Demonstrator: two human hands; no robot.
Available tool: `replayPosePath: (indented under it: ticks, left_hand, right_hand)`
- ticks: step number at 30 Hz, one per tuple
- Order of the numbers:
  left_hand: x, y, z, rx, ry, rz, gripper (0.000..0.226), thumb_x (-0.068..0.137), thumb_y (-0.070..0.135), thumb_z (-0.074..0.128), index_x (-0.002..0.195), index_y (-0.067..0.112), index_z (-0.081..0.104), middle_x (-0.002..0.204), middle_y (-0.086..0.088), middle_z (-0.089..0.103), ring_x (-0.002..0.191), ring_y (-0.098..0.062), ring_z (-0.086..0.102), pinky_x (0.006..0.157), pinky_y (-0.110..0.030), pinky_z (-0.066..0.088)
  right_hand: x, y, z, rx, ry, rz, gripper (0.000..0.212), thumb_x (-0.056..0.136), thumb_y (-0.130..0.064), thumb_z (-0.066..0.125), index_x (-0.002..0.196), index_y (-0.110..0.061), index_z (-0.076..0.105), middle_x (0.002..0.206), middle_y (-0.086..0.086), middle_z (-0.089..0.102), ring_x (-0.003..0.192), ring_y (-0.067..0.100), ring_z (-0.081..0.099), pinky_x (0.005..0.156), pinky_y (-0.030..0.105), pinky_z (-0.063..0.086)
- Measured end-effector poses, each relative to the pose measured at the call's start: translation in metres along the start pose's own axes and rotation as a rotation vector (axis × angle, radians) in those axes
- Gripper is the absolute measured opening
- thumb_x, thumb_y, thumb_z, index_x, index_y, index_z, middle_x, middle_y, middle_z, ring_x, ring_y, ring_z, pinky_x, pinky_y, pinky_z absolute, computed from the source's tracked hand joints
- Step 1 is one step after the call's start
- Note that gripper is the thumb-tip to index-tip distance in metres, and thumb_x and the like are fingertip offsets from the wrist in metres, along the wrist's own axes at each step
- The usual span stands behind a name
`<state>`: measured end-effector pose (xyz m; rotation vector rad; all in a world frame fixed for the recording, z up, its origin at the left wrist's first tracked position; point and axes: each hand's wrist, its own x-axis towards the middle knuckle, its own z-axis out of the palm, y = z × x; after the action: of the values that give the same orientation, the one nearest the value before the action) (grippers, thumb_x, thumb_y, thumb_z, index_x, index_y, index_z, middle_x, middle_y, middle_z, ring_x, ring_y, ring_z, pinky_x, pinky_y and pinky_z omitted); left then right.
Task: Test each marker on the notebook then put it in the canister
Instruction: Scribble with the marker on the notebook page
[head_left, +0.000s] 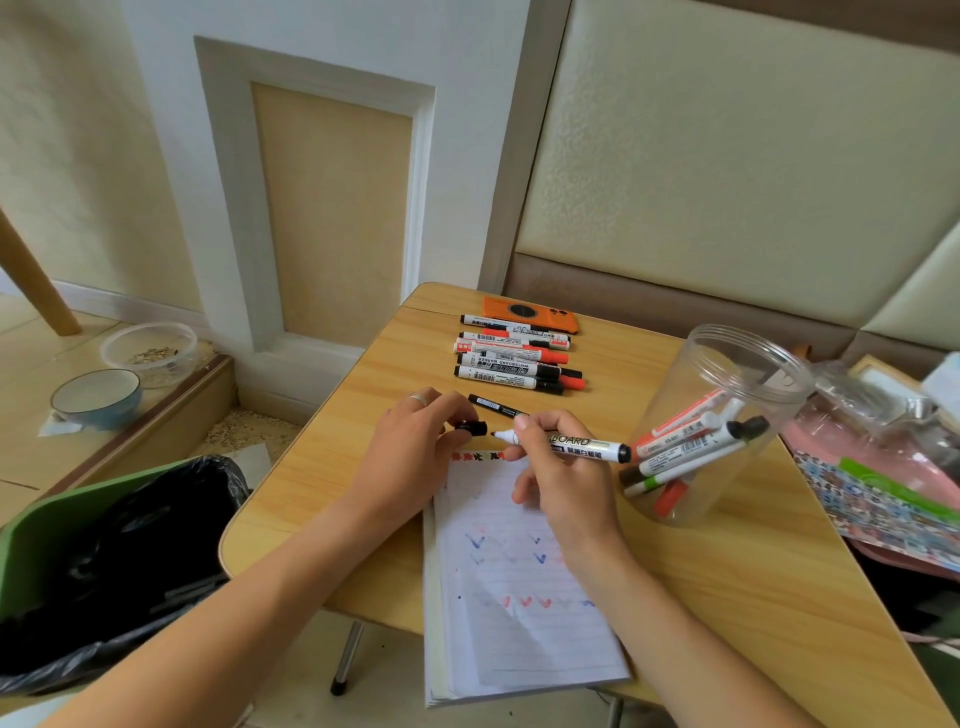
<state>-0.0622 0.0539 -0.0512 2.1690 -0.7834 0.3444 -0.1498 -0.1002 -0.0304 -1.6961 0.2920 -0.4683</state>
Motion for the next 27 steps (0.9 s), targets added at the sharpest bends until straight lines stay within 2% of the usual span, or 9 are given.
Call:
replayPosePath:
  ticks: [4,9,14,18,22,27]
  left_hand:
    - [-0.004,0.004,-0.004,-0.008,-0.047,0.110,0.017,0.095,0.016,0.065,0.108,0.027,0.063,0.105,0.008,0.059,0.094,-0.016,0.058,0.082,-0.044,0.050]
    - [-0.010,0.010,-0.010,-0.072,-0.136,0.199,0.014,0.099,0.013,0.058,0.110,0.022,0.058,0.106,0.008,0.057,0.093,-0.010,0.055,0.076,-0.026,0.048]
    - [-0.016,0.008,-0.013,0.003,-0.162,0.251,0.014,0.100,0.020,0.053,0.113,0.026,0.052,0.104,0.013,0.061,0.095,-0.008,0.055,0.091,-0.040,0.042]
    - [-0.016,0.008,-0.020,0.011,-0.136,0.249,0.020,0.100,0.025,0.052,0.120,0.030,0.057,0.113,0.015,0.062,0.104,-0.005,0.056,0.092,-0.035,0.042]
    - [-0.019,0.010,-0.025,-0.121,-0.123,0.216,0.021,0.097,0.013,0.057,0.116,0.023,0.061,0.109,0.012,0.061,0.100,-0.004,0.054,0.081,-0.014,0.041]
    - [-0.018,0.011,-0.023,-0.186,-0.151,0.202,0.016,0.104,0.021,0.051,0.118,0.021,0.059,0.106,0.010,0.052,0.099,-0.005,0.051,0.079,-0.013,0.037]
  right_hand:
    - [-0.001,0.001,-0.001,0.002,-0.043,-0.021,0.016,0.102,-0.027,0.064,0.090,-0.018,0.067,0.079,0.008,0.075,0.050,0.022,0.059,0.049,0.031,0.043]
    - [0.001,0.001,-0.004,0.013,-0.122,0.012,0.018,0.103,-0.026,0.062,0.089,-0.014,0.066,0.077,0.012,0.074,0.050,0.022,0.056,0.046,0.024,0.038]
    - [0.000,-0.003,-0.008,0.058,-0.172,0.078,0.030,0.104,-0.035,0.057,0.092,-0.010,0.068,0.073,0.011,0.067,0.052,0.019,0.054,0.049,0.025,0.033]
    - [0.002,-0.004,-0.012,0.269,-0.153,0.189,0.036,0.105,-0.041,0.042,0.101,-0.013,0.064,0.069,0.004,0.054,0.051,0.014,0.046,0.039,0.021,0.023]
    - [0.005,-0.002,-0.014,0.313,-0.167,0.252,0.015,0.102,-0.031,0.051,0.100,-0.017,0.057,0.068,0.004,0.056,0.049,0.014,0.046,0.036,0.020,0.022]
    - [0.005,-0.002,-0.014,0.353,-0.206,0.234,0.015,0.097,-0.032,0.066,0.092,-0.020,0.058,0.075,0.010,0.067,0.048,0.017,0.055,0.036,0.019,0.031]
